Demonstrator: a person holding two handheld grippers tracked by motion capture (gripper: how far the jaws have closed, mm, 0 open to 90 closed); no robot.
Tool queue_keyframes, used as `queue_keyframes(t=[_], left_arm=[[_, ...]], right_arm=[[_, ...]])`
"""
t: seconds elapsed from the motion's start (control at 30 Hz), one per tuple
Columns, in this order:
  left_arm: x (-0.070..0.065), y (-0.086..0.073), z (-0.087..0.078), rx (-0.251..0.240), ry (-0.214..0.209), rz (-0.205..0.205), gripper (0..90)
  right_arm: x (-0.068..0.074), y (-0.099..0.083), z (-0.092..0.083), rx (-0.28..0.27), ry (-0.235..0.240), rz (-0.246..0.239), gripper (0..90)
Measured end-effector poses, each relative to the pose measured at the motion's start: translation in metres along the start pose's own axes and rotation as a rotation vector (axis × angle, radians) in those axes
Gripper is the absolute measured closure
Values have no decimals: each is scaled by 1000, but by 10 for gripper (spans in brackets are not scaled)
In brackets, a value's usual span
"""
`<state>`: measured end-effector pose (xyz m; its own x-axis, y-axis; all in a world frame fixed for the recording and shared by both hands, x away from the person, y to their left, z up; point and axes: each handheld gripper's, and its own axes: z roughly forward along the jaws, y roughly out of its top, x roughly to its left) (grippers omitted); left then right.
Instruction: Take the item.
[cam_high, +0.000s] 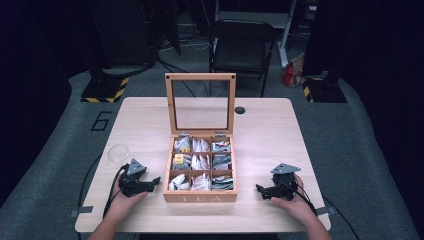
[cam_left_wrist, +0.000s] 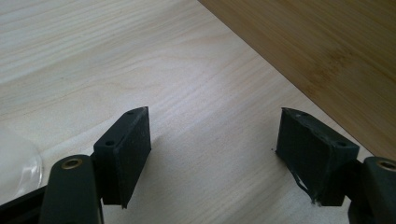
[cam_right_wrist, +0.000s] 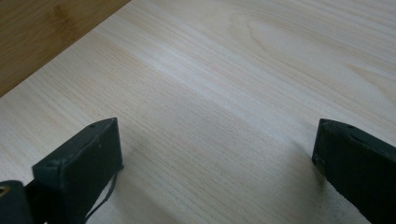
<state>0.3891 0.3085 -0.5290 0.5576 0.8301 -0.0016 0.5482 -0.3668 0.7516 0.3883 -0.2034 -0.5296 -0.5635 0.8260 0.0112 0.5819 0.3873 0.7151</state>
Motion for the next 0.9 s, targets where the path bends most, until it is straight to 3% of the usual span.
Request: queue_keyframes(t=[0.9], left_arm=[[1,0,-1,0,1,8,261]], right_arm=[[0,0,0,0,0,0,8]])
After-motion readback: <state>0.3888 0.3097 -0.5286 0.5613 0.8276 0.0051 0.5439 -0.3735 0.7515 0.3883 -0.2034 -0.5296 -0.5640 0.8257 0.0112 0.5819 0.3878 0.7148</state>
